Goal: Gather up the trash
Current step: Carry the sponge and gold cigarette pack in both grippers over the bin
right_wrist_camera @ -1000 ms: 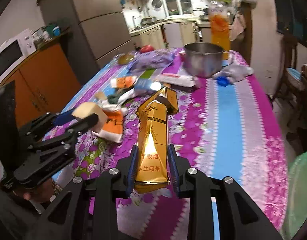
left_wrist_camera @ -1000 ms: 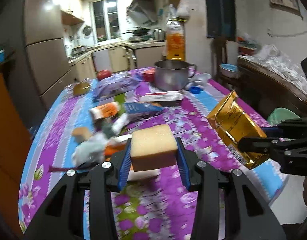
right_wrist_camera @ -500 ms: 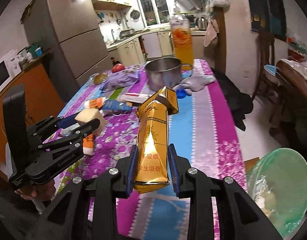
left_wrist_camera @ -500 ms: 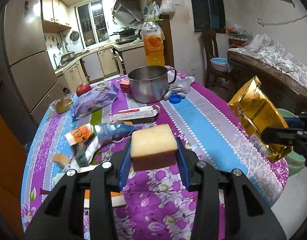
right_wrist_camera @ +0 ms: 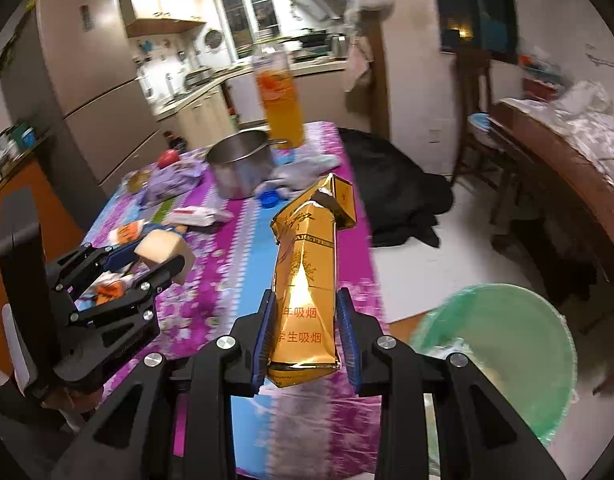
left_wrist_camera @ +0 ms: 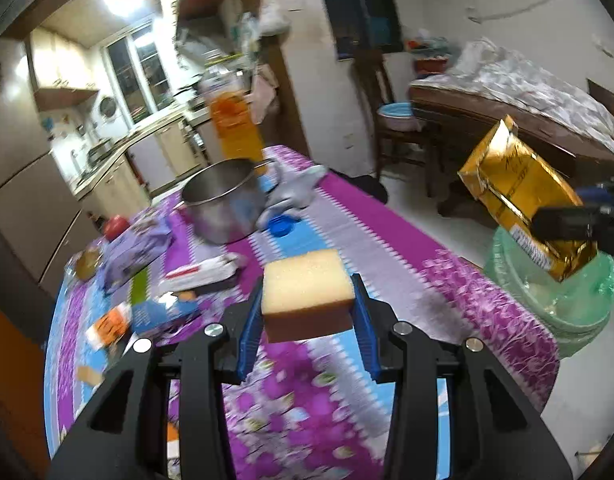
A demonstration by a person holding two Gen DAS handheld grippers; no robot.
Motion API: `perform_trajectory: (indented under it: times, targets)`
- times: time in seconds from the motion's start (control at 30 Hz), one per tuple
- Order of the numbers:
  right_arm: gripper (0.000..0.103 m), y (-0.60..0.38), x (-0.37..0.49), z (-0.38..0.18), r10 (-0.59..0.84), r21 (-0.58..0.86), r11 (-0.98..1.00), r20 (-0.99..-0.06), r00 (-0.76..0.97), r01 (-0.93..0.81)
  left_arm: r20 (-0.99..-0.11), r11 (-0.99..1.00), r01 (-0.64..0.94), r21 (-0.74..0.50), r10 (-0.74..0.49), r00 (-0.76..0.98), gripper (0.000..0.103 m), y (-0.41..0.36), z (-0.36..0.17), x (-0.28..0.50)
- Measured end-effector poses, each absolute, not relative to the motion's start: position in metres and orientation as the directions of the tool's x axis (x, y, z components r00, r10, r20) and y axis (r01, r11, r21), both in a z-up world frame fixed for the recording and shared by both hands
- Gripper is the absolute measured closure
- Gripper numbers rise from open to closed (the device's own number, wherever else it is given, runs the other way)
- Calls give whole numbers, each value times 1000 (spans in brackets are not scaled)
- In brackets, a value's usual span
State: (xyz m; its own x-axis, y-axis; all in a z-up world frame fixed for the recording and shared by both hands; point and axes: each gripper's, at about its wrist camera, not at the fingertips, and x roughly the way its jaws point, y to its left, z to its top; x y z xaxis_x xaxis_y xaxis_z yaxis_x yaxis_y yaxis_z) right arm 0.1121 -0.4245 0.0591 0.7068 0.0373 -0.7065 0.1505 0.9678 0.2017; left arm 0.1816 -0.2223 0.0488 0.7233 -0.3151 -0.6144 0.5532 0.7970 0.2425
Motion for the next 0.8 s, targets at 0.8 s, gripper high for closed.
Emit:
perform_trajectory:
  times: [0.8]
  targets:
    - [71, -577, 20, 50, -236, 107, 854, -793, 562, 510, -632, 564, 754, 336, -459, 624, 64, -381, 40, 155]
